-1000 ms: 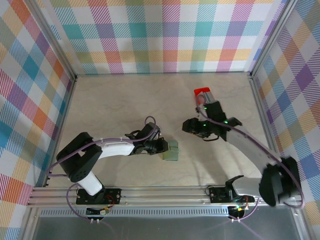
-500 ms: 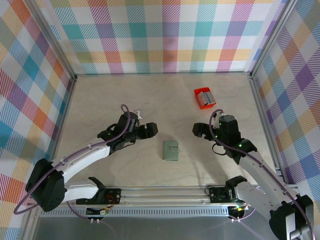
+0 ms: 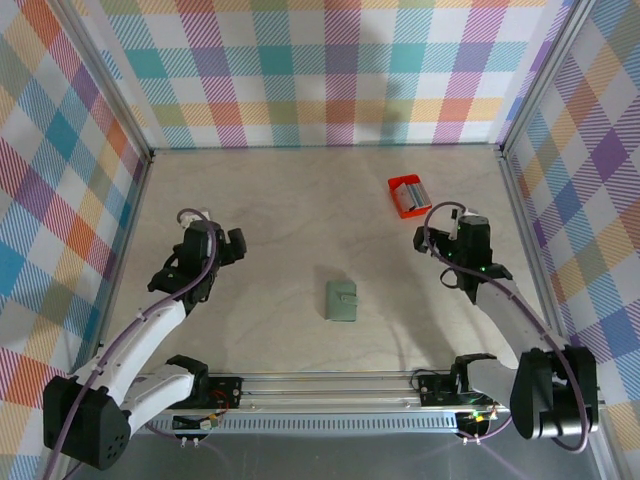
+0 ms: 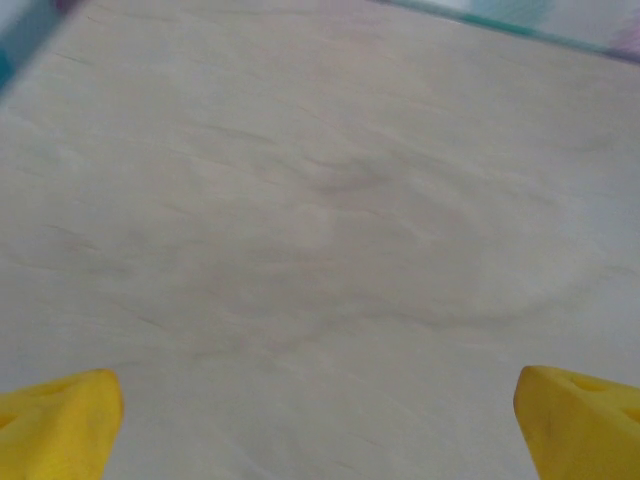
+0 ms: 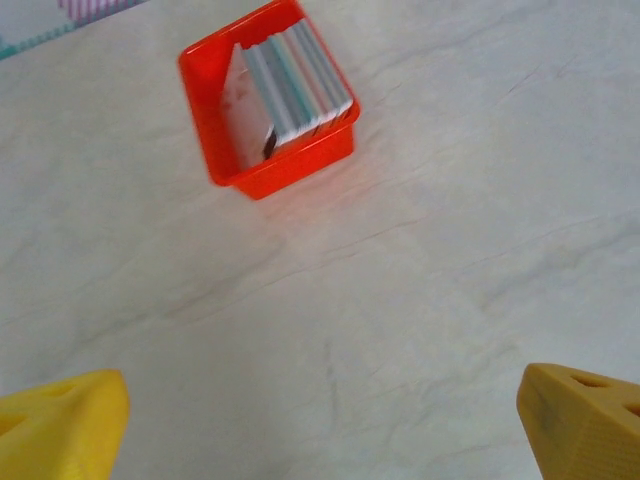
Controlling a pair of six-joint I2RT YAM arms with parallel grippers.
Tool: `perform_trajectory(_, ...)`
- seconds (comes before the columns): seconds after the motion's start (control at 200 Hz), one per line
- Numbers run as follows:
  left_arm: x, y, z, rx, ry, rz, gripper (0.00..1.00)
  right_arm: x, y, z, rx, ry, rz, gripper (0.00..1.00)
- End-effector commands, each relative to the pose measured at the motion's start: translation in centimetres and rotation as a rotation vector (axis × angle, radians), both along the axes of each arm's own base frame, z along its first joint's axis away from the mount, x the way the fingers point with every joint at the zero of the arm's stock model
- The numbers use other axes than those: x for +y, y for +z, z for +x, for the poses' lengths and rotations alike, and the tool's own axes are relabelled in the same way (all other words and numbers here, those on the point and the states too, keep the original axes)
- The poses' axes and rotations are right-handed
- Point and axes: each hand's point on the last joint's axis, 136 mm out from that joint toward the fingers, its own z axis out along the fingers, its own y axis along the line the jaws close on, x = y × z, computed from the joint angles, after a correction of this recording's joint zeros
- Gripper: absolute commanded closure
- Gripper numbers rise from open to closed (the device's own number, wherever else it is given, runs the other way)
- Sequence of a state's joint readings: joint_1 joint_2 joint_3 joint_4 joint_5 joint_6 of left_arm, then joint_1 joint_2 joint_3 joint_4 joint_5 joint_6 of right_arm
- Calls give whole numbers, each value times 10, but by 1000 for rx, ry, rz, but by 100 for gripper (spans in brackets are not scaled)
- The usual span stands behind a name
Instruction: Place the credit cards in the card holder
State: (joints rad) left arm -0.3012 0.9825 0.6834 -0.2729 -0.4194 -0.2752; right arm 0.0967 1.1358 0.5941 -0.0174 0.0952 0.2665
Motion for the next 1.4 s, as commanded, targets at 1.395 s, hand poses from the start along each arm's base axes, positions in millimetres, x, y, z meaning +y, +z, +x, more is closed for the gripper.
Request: perform_trajectory(1.395, 22, -91, 80, -229, -95, 143, 0, -9, -38, 54, -290, 140, -160, 1)
